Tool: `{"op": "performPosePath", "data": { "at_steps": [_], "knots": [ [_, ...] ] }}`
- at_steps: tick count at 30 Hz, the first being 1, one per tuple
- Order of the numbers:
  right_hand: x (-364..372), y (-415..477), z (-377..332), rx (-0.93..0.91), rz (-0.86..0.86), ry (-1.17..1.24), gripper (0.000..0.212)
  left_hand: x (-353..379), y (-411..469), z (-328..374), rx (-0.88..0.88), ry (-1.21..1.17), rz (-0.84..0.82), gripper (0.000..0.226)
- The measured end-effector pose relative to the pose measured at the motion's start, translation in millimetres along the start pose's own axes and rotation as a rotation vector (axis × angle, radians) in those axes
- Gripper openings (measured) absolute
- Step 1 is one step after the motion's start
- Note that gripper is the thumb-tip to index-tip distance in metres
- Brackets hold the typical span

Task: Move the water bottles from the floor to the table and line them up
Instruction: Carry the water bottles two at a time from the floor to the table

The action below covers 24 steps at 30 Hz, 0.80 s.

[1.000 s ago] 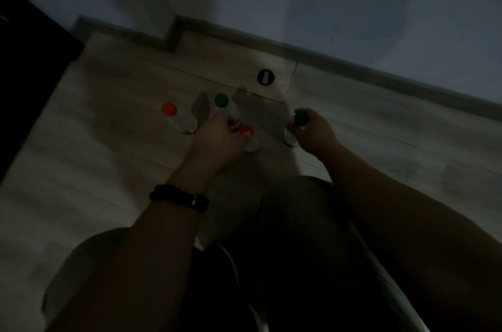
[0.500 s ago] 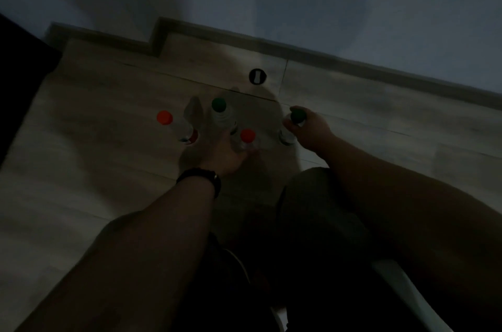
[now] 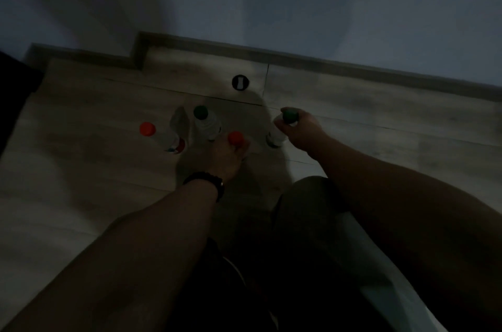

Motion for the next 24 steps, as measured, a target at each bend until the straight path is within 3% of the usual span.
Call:
{"op": "performPosePath", "data": {
  "at_steps": [3,7,18,24],
  "knots": [
    [-38.8,-33.8,-29.5,-0.032,-0.012,0.025,0.053,-31.6,-30.1,30.1,0.031,0.054,0.044,0.037],
    [-126.8,-102.7,-105.2,-0.102,-0.035,0.026,0.051,-102.8,-96.7,108.9,0.104,0.052,0.087,0.029],
    [-400.0,-325.3,-362.1,-0.312,0.058,0.21,0.051,-339.1,-298.7,386.1,0.324,-0.096,0.196,0.04],
    [-486.3,-403.4,-435.7,-0.419,0.163,0.378,0.043,-417.9,-364.3,478.8,0.6,-0.192,0.278,0.044]
  ]
}}
Point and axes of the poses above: each hand's wrist, its own y-axis towards the middle knuckle, its own x-axis out of the palm, z = x × y, the point moved 2 cm from there along y, towards the middle knuckle, and after that the axes turned 12 degrees about z, right-handed, at the moved point
